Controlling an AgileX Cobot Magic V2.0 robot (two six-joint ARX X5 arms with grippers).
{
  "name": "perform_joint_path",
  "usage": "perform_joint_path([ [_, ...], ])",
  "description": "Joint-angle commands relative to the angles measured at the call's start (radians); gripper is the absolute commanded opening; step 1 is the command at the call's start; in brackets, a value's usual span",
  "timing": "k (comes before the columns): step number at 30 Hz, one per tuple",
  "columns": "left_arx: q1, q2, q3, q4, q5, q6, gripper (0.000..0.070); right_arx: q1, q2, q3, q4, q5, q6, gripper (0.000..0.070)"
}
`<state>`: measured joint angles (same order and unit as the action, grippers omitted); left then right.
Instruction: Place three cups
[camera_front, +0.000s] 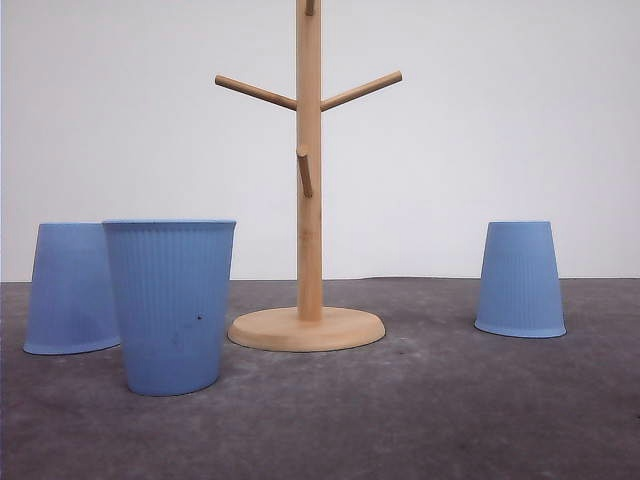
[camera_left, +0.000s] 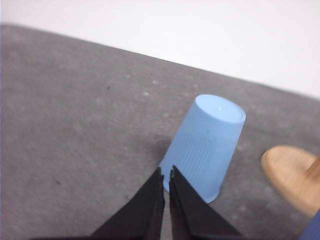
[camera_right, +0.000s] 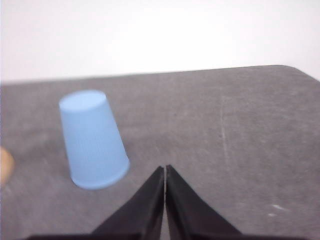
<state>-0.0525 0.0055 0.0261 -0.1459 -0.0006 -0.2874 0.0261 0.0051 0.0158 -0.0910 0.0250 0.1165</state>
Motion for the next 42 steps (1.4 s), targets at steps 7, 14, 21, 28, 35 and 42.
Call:
perform_joint_path([
  [7,0.001,-0.001,0.013,0.018,0.005,-0.233,0.0,0.003,-0.002,0.002,0.124,-0.007,0.377,0.0],
  [14,0.001,0.0,0.127,0.051,-0.01,-0.155,0.0003,0.002,0.0,0.121,0.009,-0.006,0.38,0.0],
  [21,0.001,0.106,0.378,-0.205,-0.029,-0.087,0.0003,0.003,0.035,0.28,-0.165,-0.011,0.37,0.0],
  [28,0.0,0.345,0.632,-0.467,0.027,0.017,0.0003,0.003,0.185,0.443,-0.338,-0.122,0.326,0.0],
  [35,-0.007,0.55,0.81,-0.63,0.155,0.137,0.0003,0.003,0.431,0.627,-0.497,-0.243,0.106,0.0],
  [42,-0.148,0.624,0.852,-0.65,0.158,0.207,0.0003,0.071,0.609,0.762,-0.541,-0.261,-0.078,0.0],
])
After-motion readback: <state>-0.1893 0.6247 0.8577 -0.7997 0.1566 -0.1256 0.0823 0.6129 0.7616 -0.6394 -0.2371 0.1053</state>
